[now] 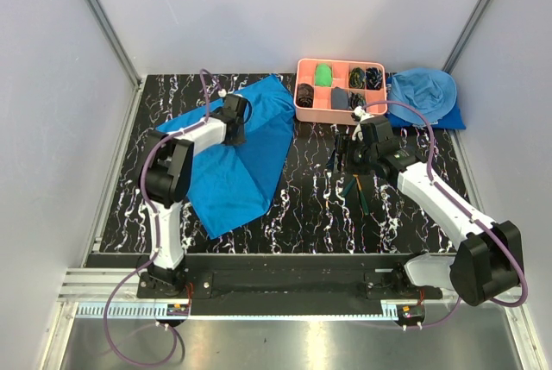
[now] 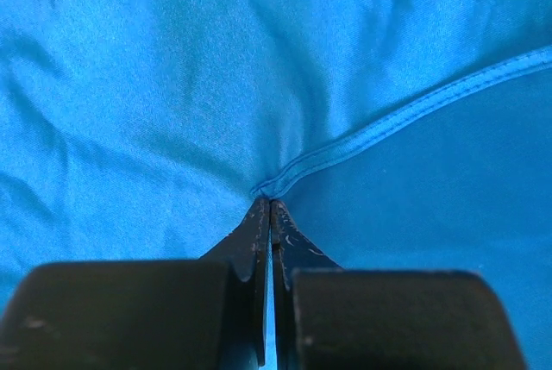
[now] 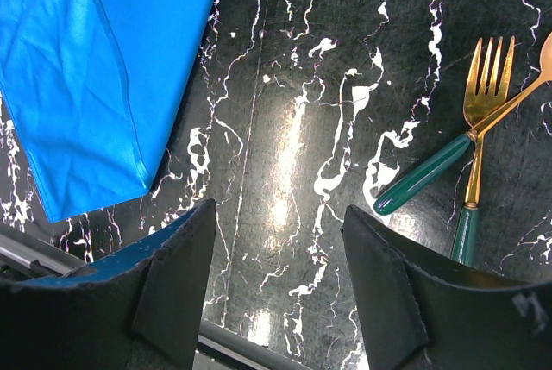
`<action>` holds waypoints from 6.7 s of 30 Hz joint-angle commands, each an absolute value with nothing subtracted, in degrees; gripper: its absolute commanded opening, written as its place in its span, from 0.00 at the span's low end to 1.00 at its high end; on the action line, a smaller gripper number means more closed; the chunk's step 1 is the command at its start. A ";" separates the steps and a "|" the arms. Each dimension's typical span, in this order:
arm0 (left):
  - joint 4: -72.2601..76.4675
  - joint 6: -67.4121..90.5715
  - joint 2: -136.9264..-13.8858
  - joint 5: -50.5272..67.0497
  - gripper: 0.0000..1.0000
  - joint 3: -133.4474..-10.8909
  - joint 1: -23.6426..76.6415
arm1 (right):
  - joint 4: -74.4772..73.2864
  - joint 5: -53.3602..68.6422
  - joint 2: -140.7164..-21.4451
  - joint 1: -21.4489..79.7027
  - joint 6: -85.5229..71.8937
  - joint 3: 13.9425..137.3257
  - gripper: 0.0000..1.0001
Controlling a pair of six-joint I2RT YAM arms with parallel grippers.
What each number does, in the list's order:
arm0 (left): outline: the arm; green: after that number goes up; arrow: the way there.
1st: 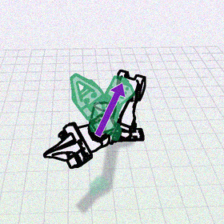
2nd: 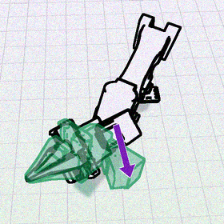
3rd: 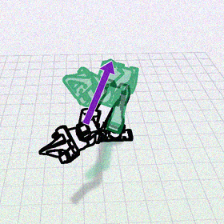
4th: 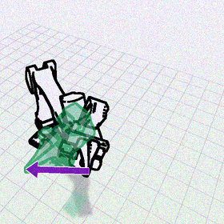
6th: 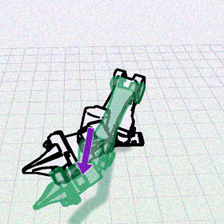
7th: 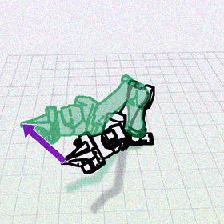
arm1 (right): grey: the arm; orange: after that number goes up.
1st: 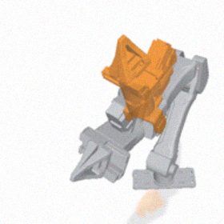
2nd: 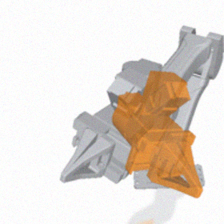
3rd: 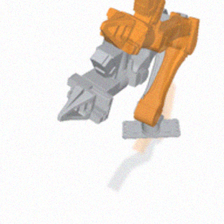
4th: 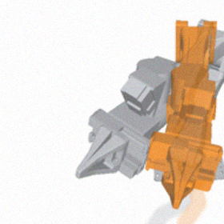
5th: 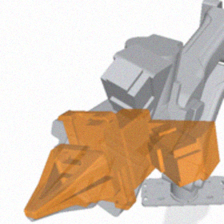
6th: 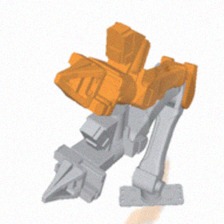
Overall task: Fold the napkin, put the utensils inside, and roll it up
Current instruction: Fold the napkin
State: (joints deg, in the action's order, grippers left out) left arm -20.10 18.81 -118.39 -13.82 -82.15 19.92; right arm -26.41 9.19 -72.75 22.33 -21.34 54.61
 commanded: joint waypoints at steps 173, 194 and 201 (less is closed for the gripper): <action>-39.73 19.95 -118.66 3.78 0.64 -107.31 -16.61 | -27.42 11.69 -68.99 21.97 -22.41 51.86 0.72; -27.95 12.04 -81.40 -3.61 0.89 -71.03 4.56 | -31.91 -1.23 -84.02 14.94 -22.32 54.41 0.72; -29.36 12.74 -80.51 3.95 0.89 -71.63 5.89 | -30.68 5.00 -91.92 14.68 -28.54 59.40 0.64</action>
